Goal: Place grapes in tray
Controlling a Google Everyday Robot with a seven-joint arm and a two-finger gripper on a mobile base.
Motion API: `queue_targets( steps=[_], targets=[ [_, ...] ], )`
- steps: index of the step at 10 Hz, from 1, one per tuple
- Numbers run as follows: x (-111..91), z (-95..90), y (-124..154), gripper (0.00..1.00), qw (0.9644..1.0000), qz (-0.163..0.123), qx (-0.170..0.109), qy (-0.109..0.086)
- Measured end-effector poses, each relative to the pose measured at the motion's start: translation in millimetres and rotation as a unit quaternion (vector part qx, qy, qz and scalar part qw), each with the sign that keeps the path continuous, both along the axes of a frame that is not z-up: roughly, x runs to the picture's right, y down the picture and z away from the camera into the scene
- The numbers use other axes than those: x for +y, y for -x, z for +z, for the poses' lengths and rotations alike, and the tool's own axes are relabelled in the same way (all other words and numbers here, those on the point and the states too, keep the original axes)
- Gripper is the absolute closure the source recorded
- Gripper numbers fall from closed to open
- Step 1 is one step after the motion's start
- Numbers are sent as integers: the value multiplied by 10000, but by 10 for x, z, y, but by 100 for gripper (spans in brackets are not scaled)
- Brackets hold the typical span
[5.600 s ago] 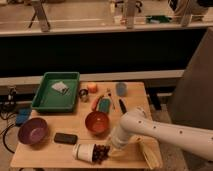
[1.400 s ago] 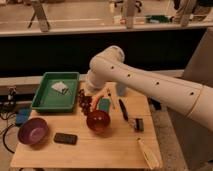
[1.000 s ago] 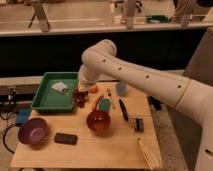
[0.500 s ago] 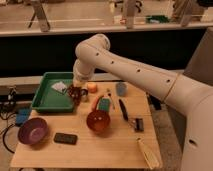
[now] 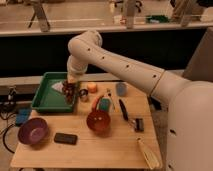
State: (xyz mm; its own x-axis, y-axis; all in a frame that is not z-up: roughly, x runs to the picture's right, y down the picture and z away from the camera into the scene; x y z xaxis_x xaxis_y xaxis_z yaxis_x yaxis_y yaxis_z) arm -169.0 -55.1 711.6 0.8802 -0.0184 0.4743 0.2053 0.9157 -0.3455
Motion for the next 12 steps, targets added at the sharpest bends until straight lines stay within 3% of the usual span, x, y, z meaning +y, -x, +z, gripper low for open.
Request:
queue_targets(
  steps=[8,12],
  targets=[
    [-241,362,407,100,9995,-246,-181,-30],
    [-193,603,626,100,9990,-354,-272,26]
  ],
)
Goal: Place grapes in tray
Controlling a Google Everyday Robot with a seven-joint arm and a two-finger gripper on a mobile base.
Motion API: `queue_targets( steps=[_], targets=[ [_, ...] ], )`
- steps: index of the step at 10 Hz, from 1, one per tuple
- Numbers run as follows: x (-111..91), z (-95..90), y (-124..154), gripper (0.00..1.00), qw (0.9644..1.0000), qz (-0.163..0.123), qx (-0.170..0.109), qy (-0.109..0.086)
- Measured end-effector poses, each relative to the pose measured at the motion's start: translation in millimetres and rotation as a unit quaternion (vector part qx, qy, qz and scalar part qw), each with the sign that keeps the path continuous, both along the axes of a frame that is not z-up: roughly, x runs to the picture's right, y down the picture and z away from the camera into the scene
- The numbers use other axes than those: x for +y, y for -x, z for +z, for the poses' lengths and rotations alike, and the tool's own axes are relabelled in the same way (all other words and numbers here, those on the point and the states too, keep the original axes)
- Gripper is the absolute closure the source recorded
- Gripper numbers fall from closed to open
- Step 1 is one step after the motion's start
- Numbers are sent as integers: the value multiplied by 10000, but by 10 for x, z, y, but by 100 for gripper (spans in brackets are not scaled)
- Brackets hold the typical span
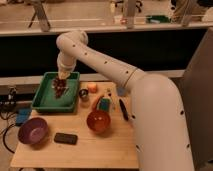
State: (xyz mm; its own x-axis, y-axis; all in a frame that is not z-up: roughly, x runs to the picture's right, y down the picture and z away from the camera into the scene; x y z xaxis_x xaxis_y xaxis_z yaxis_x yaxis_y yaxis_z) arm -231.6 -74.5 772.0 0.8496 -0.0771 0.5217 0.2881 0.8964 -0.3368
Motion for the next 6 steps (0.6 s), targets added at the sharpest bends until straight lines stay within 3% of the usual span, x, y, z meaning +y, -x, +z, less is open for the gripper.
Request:
queue_targets(
  steps=[6],
  targets=[
    [131,273,69,100,9998,-48,-136,135]
  ],
)
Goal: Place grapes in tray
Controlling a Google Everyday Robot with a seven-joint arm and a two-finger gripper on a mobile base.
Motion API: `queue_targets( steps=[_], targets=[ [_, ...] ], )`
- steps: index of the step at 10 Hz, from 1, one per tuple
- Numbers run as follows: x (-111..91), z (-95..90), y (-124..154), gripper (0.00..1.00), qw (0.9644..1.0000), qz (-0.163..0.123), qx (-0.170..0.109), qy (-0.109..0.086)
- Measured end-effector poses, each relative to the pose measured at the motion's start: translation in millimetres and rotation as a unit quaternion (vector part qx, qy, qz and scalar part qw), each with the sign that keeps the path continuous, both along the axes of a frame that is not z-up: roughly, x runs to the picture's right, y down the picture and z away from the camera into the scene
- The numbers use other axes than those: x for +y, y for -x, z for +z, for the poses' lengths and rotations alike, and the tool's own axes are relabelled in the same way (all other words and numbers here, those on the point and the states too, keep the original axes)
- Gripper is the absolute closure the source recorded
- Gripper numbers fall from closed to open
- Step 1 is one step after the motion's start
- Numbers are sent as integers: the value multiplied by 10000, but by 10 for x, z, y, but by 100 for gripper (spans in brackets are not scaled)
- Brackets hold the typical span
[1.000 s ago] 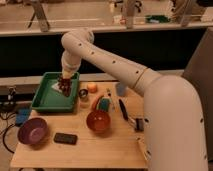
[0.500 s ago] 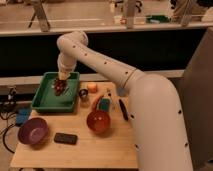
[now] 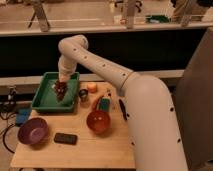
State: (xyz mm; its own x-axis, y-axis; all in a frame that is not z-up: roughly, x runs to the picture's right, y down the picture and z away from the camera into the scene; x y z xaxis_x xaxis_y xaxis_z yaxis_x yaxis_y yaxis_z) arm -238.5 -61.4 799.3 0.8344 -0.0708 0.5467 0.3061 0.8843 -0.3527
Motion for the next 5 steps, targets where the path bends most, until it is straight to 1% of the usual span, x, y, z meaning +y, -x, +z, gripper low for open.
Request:
queue_targets(
  steps=[5],
  targets=[
    [40,96,34,100,9999,6,-83,83]
  ],
)
